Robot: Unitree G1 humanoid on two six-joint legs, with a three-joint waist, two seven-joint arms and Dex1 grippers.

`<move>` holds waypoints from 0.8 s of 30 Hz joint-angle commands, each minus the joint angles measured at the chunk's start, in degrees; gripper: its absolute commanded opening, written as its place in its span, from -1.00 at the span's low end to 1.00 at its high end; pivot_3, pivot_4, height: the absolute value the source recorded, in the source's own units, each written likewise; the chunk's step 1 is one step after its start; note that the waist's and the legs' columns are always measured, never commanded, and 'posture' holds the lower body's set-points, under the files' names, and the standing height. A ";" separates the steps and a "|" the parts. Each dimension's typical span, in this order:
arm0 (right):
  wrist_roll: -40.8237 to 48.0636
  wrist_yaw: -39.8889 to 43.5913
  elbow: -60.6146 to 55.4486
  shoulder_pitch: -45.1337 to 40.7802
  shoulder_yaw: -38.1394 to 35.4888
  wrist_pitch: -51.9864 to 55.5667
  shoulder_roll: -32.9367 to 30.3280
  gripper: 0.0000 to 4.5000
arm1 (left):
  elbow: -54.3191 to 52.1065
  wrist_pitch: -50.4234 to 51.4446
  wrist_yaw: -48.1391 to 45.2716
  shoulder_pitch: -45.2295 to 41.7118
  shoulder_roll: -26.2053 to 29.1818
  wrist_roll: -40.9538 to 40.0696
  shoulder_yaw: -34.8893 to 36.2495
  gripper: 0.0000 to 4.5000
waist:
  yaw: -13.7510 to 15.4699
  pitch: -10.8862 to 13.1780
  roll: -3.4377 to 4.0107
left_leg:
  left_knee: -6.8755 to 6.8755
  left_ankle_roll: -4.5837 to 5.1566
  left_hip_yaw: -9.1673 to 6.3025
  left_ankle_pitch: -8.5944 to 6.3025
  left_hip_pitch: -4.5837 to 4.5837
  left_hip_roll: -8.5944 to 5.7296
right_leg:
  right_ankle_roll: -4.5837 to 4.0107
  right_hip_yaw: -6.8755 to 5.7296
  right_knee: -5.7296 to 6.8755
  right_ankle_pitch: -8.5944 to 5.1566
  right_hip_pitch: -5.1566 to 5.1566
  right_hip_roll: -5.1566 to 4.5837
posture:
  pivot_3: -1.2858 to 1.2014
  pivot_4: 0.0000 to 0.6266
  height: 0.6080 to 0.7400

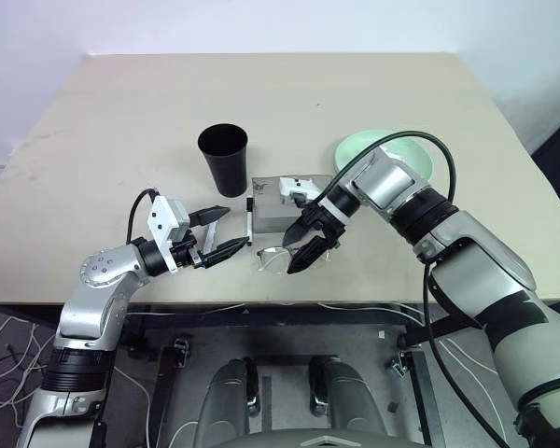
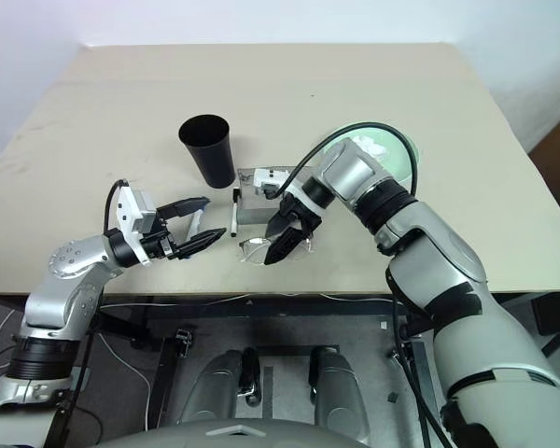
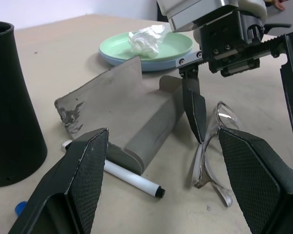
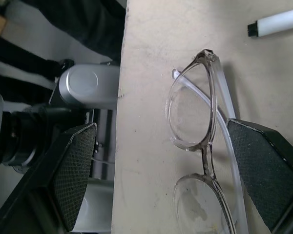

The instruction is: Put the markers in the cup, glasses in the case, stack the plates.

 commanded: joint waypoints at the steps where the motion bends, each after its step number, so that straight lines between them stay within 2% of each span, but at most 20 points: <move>1: 0.27 0.50 -0.09 -1.87 0.19 -1.43 -0.22 0.72 | -2.74 -0.18 -0.11 0.04 0.88 -0.94 1.46 0.66 | -0.01 0.00 0.00 | 0.00 0.00 0.00 0.00 0.00 0.00 | 0.00 0.00 0.00 0.00 0.00 0.00 | 0.03 -0.52 0.59; 5: 0.24 0.50 0.28 -1.85 0.01 -2.36 -0.20 0.13 | -3.39 0.57 0.51 -0.48 0.86 -1.01 1.13 0.66 | -0.02 0.00 0.00 | 0.00 0.00 0.00 0.00 0.00 0.00 | 0.00 0.00 0.00 0.00 0.00 0.00 | 0.03 -0.52 0.59; 11: -0.65 0.50 0.90 -1.75 -0.08 -2.86 0.05 0.13 | -3.91 1.53 1.24 -1.23 0.42 -0.62 0.46 0.66 | -0.02 0.00 0.00 | 0.00 0.00 0.00 0.00 0.00 0.00 | 0.00 0.00 0.00 0.00 0.00 0.01 | 0.03 -0.52 0.59; 18: -3.37 0.50 2.05 -1.25 -0.37 -3.97 0.68 -0.88 | -2.84 0.97 0.79 -1.77 0.53 -0.43 0.57 0.66 | -0.02 0.00 0.00 | 0.00 0.00 0.01 0.00 0.00 0.00 | 0.00 0.00 0.00 0.00 0.01 0.02 | 0.03 -0.52 0.59; 19: -3.71 0.50 2.21 -1.18 -0.40 -4.18 0.69 -0.98 | -2.74 0.96 0.69 -1.71 0.52 -0.49 0.60 0.66 | -0.02 0.00 0.00 | 0.00 0.00 0.01 0.00 0.00 -0.01 | 0.00 0.00 0.00 0.00 0.01 0.02 | 0.03 -0.52 0.59; 24: -3.97 0.50 1.36 -1.33 -0.62 -4.60 -0.32 -0.98 | -2.61 1.30 -0.28 -1.49 0.87 -0.55 0.48 0.66 | 0.03 0.00 0.00 | 0.00 0.00 0.01 0.01 0.01 0.00 | 0.01 0.00 0.00 0.00 0.01 0.04 | 0.03 -0.52 0.59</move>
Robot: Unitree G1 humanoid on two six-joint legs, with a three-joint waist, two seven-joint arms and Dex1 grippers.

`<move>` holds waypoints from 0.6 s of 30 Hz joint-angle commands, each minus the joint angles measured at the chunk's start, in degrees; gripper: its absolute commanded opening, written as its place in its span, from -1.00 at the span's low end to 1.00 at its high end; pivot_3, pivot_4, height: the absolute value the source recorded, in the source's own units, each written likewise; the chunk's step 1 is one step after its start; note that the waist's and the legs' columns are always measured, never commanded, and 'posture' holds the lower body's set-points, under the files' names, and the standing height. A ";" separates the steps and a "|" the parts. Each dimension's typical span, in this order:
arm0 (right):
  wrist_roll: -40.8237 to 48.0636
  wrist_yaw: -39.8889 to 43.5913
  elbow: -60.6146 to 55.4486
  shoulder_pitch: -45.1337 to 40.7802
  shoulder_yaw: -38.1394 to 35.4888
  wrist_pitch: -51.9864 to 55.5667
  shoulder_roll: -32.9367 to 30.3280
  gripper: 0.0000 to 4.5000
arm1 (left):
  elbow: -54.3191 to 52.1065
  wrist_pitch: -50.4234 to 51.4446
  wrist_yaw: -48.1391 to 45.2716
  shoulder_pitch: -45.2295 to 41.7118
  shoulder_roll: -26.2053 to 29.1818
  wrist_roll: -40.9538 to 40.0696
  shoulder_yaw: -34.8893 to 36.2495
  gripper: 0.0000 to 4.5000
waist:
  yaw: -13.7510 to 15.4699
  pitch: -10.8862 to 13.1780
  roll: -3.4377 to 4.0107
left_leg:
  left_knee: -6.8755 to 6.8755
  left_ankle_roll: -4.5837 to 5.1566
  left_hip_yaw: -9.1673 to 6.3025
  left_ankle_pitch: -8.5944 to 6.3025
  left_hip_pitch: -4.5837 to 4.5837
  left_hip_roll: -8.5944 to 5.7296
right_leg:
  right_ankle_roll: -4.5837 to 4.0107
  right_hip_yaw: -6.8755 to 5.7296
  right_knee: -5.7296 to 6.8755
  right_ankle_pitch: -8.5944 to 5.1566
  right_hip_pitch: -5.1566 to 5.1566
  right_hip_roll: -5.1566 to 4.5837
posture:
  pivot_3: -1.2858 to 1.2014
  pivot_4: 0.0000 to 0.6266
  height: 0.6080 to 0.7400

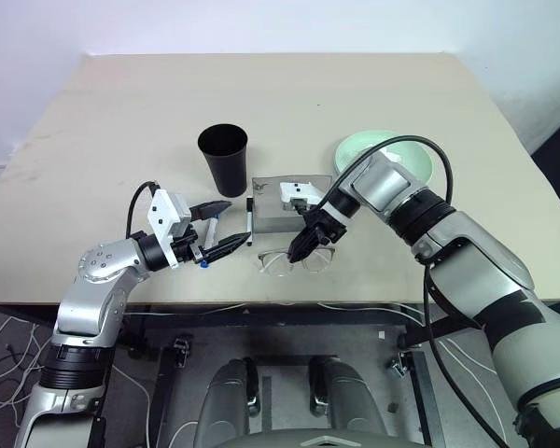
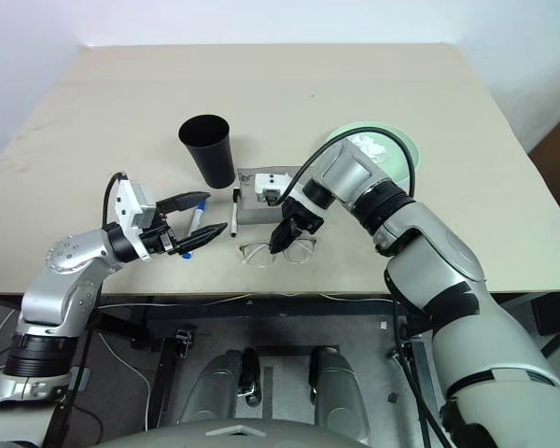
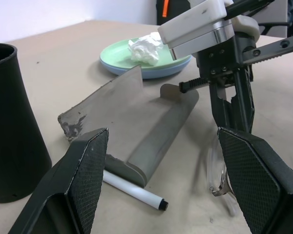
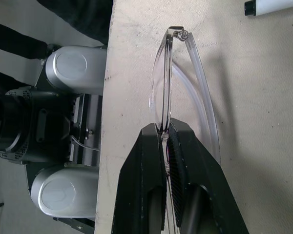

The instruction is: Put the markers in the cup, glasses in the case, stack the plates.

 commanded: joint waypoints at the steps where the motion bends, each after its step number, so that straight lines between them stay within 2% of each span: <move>1: 0.58 0.10 -1.48 -1.67 -1.10 0.05 -1.27 -0.98 | -0.88 -0.26 -0.53 -0.16 0.54 -0.62 0.64 0.66 | 0.04 0.00 0.00 | 0.00 0.00 0.00 0.00 0.00 0.00 | 0.00 0.00 0.00 0.00 0.00 0.00 | 0.03 -0.52 0.59; 10: 14.45 0.10 -5.12 -7.25 -2.75 5.50 -7.50 -0.98 | -1.42 1.73 -0.03 -1.62 -0.07 -2.91 1.87 0.66 | -0.02 0.00 0.00 | 0.02 0.00 -0.02 0.00 -0.02 0.00 | -0.01 0.00 0.00 0.00 -0.03 -0.02 | 0.03 -0.52 0.59; 14: 10.88 0.10 5.12 -11.67 -7.26 0.06 -4.81 -0.98 | -1.67 2.03 0.30 -1.87 0.18 -3.01 1.97 0.66 | -0.20 0.00 0.00 | 0.02 0.00 -0.02 0.00 0.00 0.01 | 0.00 0.00 0.00 0.00 -0.02 0.01 | 0.03 -0.52 0.59; 18: 4.49 -2.11 14.83 -13.57 -11.93 -14.97 -1.69 -0.98 | -2.92 2.81 1.39 -1.98 0.29 -3.04 1.91 0.66 | -0.11 0.00 0.00 | 0.02 -0.01 0.01 0.00 -0.01 0.02 | 0.00 0.00 0.01 0.00 -0.02 0.07 | 0.03 -0.52 0.59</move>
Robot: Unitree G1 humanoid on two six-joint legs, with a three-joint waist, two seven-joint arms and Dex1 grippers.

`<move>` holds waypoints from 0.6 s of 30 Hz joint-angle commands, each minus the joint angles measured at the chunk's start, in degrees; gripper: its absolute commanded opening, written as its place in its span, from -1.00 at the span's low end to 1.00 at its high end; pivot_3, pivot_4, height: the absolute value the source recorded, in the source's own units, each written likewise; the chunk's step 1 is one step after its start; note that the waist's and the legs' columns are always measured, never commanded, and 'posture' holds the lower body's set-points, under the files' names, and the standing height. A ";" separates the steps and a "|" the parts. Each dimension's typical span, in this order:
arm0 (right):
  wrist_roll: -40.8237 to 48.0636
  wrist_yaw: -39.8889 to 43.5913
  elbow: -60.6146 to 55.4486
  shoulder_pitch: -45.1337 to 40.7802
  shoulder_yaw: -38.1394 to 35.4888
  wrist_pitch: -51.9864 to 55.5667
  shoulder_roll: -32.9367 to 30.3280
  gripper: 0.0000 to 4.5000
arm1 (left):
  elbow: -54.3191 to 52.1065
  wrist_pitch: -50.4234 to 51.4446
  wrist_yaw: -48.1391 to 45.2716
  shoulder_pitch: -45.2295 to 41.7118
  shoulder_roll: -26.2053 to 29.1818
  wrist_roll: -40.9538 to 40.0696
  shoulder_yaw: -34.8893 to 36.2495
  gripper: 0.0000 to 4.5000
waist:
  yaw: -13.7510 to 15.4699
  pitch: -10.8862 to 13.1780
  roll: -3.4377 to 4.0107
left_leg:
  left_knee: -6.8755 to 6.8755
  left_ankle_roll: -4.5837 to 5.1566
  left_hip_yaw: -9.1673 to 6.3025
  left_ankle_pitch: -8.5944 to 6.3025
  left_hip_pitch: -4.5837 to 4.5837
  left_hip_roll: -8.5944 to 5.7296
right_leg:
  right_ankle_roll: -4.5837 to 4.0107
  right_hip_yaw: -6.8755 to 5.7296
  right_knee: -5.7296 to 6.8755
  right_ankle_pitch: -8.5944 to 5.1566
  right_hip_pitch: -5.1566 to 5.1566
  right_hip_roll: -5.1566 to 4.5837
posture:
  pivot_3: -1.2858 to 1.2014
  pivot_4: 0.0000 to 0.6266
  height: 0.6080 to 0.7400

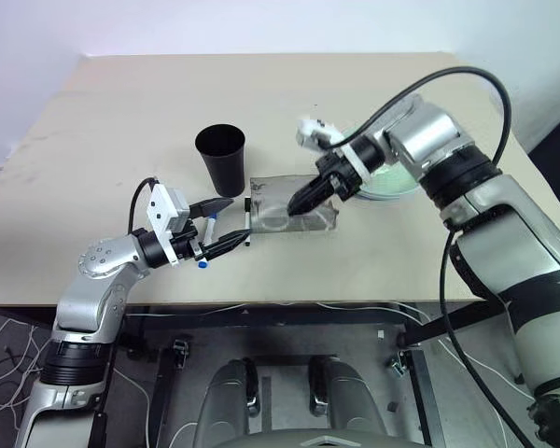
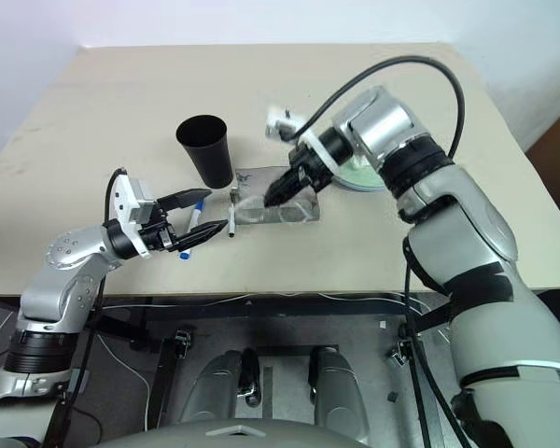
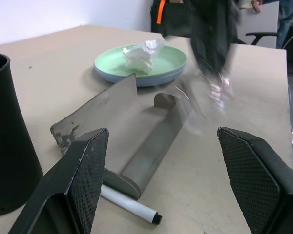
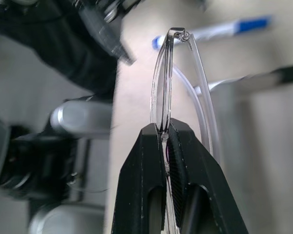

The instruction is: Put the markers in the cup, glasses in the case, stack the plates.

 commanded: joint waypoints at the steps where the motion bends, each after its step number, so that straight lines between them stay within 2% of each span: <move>1: -4.62 -1.44 5.24 -1.64 -4.70 -13.05 1.49 -0.98 | -3.08 0.55 0.95 -0.67 0.47 -0.94 1.38 0.66 | 0.13 0.00 0.00 | 0.00 0.00 0.00 0.00 0.00 0.00 | 0.01 0.00 0.00 0.00 0.01 0.00 | 0.03 -0.52 0.59; 6: -10.37 -4.41 14.26 -3.09 -8.17 -21.16 5.71 -0.98 | -5.89 2.46 2.59 0.06 1.35 -2.13 2.96 0.66 | 0.02 0.00 0.00 | 0.00 0.12 0.02 0.08 -0.07 -0.01 | 0.02 0.00 0.00 0.01 -0.02 0.00 | 0.03 -0.52 0.59; 12: -16.51 -9.98 19.33 -1.67 -10.70 -27.09 9.63 -0.98 | -9.98 5.15 4.52 2.42 2.86 -3.12 4.81 0.66 | -0.19 0.00 0.00 | 0.00 0.06 0.01 0.11 -0.02 0.01 | 0.02 0.01 0.06 0.01 -0.01 0.02 | 0.03 -0.52 0.59; 18: -21.68 -11.55 21.65 -0.28 -11.68 -28.11 11.36 -0.98 | -13.56 7.69 6.74 3.88 3.82 -4.21 6.05 0.66 | -0.02 0.00 0.00 | 0.00 -0.09 -0.02 0.07 -0.01 0.01 | 0.01 0.01 0.09 0.01 -0.01 0.03 | 0.03 -0.52 0.59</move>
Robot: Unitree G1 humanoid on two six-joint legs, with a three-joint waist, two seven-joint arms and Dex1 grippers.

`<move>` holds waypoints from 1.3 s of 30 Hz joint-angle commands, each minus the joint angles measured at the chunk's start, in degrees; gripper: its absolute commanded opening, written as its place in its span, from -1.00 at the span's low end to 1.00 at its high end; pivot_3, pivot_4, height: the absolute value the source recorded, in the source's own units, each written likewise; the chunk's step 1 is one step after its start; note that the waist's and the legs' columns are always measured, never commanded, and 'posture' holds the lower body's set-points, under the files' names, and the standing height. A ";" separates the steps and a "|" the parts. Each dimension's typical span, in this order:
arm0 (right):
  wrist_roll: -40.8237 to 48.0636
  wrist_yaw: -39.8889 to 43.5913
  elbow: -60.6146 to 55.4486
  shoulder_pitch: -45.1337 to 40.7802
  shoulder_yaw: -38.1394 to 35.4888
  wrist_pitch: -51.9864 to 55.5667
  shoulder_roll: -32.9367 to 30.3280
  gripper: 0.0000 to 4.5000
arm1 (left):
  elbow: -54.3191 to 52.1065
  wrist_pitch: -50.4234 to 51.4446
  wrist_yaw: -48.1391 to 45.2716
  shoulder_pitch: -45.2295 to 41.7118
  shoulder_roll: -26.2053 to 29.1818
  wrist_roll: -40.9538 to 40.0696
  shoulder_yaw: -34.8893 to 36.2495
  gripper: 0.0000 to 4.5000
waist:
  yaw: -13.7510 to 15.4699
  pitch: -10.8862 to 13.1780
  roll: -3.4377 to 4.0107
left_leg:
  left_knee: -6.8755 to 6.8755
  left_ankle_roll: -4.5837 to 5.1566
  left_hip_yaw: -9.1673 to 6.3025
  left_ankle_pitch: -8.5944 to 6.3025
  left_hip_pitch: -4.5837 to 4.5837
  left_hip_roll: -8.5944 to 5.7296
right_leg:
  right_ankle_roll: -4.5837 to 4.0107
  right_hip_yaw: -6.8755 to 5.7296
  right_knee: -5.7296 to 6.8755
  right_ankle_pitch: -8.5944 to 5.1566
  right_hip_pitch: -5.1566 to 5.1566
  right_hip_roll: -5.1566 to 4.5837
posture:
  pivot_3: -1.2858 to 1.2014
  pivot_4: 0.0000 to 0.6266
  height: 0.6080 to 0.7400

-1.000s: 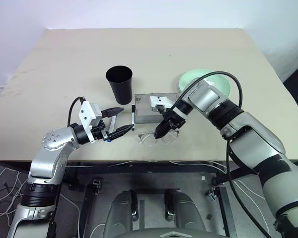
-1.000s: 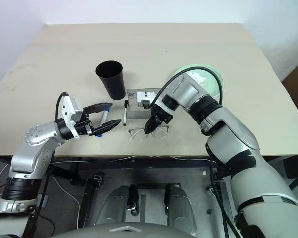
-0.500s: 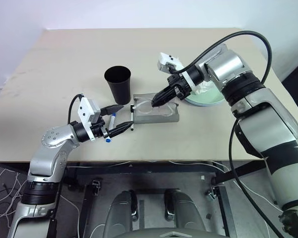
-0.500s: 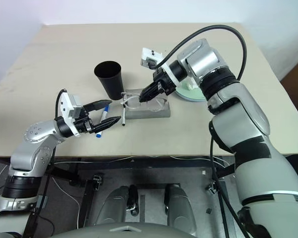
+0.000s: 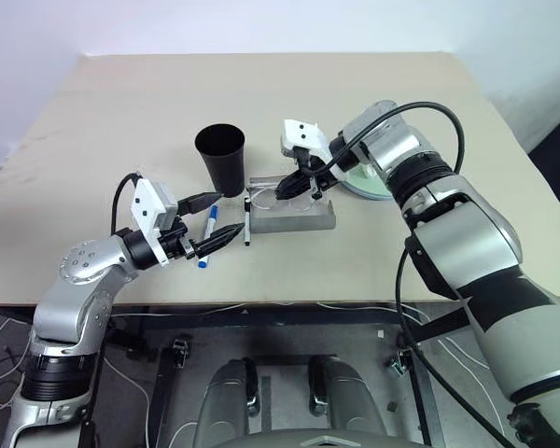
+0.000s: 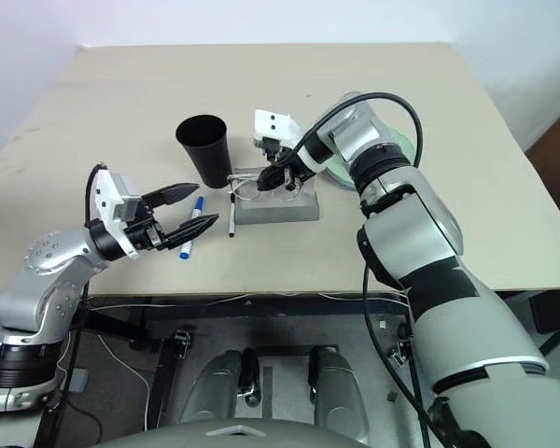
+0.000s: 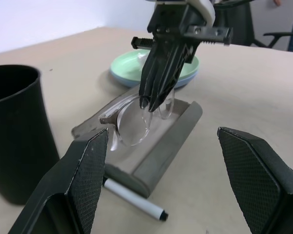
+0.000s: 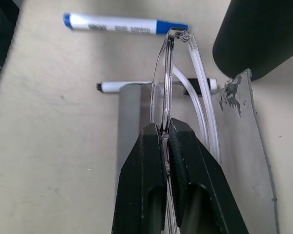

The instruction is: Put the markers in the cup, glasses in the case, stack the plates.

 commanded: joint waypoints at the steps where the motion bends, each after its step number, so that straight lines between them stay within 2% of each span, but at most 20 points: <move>1: -2.58 -0.59 0.70 0.38 -1.56 -0.58 0.64 -0.98 | -4.03 1.21 1.40 0.37 0.79 -1.38 1.71 0.66 | 0.01 0.00 0.00 | 0.00 0.00 0.00 0.00 0.00 0.00 | 0.00 0.00 -0.01 0.00 0.01 0.00 | 0.03 -0.52 0.59; 7: -6.89 -0.90 1.46 2.00 -1.34 0.64 1.20 -0.98 | -5.26 2.02 2.45 1.19 1.12 -2.09 2.07 0.66 | -0.11 0.00 0.00 | 0.00 -0.01 0.00 0.01 0.01 0.00 | 0.00 0.00 0.01 0.00 0.01 0.02 | 0.03 -0.52 0.59; 10: -7.49 1.52 1.68 2.00 -2.24 2.69 1.41 -0.98 | -4.83 1.39 2.25 1.78 1.27 -2.16 2.32 0.66 | -0.14 0.00 0.00 | 0.00 -0.02 0.00 0.01 0.06 0.00 | 0.00 0.00 0.02 0.00 0.04 0.02 | 0.03 -0.52 0.59; 19: -9.87 1.00 1.85 2.79 -3.82 6.61 2.18 -0.98 | -2.41 -1.44 1.11 2.37 0.30 -0.79 1.32 0.66 | -0.12 -0.01 0.00 | -0.01 -0.04 0.00 -0.01 0.32 0.01 | -0.17 0.00 0.01 -0.10 0.26 0.01 | 0.03 -0.52 0.59; 32: -10.88 0.10 1.52 2.04 -6.06 5.55 1.92 -0.98 | -0.54 -3.42 0.44 2.11 -0.72 0.38 0.23 0.66 | -0.17 0.00 0.00 | -0.02 -0.04 0.01 -0.01 0.37 0.02 | -0.17 0.02 0.01 -0.10 0.29 0.00 | 0.03 -0.52 0.59; 35: -11.17 -0.49 1.60 1.91 -6.45 5.91 2.27 -0.64 | -0.62 -3.43 0.33 2.21 -0.71 0.34 0.40 0.66 | -0.17 0.00 0.00 | -0.02 -0.04 0.01 -0.01 0.37 0.02 | -0.18 0.02 0.01 -0.10 0.29 0.00 | 0.03 -0.52 0.59; 37: -11.24 -0.20 1.58 1.69 -6.78 5.72 2.32 -0.31 | -0.12 -3.74 0.11 2.16 -0.73 0.42 0.52 0.66 | -0.17 0.00 0.00 | -0.03 -0.04 0.01 -0.01 0.36 0.02 | -0.18 0.02 0.01 -0.10 0.28 0.00 | 0.03 -0.52 0.59; 39: -11.27 -0.20 1.56 1.51 -7.08 5.57 2.31 -0.06 | 0.34 -4.13 -0.13 2.27 -0.77 0.53 0.61 0.66 | -0.18 0.00 0.00 | -0.04 -0.04 0.02 -0.01 0.35 0.02 | -0.17 0.02 0.01 -0.10 0.26 0.00 | 0.03 -0.52 0.59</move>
